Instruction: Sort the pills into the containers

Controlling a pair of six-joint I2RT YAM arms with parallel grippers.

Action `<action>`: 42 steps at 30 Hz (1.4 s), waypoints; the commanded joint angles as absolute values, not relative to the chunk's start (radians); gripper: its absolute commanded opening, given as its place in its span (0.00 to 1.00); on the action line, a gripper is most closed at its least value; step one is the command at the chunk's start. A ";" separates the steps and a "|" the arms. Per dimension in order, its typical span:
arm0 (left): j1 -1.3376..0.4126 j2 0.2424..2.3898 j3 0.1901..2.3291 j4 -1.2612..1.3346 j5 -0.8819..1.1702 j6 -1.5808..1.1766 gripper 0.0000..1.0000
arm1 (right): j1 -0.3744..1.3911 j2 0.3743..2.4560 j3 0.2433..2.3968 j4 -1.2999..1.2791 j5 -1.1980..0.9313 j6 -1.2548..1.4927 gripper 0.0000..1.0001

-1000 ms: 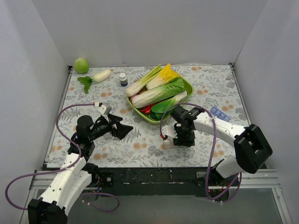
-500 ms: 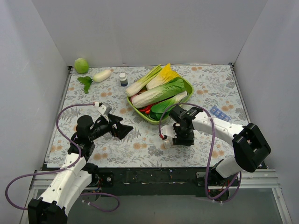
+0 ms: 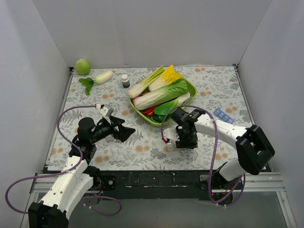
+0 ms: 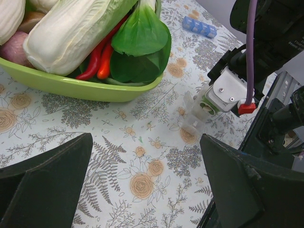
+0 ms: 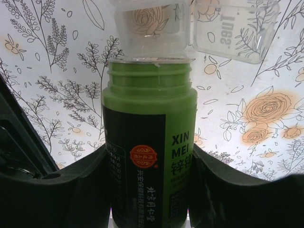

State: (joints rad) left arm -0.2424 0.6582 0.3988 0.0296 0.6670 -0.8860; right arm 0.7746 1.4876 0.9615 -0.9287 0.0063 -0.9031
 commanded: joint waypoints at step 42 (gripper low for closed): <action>-0.245 0.652 0.411 0.034 0.683 -0.871 0.98 | 0.816 1.516 1.052 -1.000 0.064 -0.925 0.01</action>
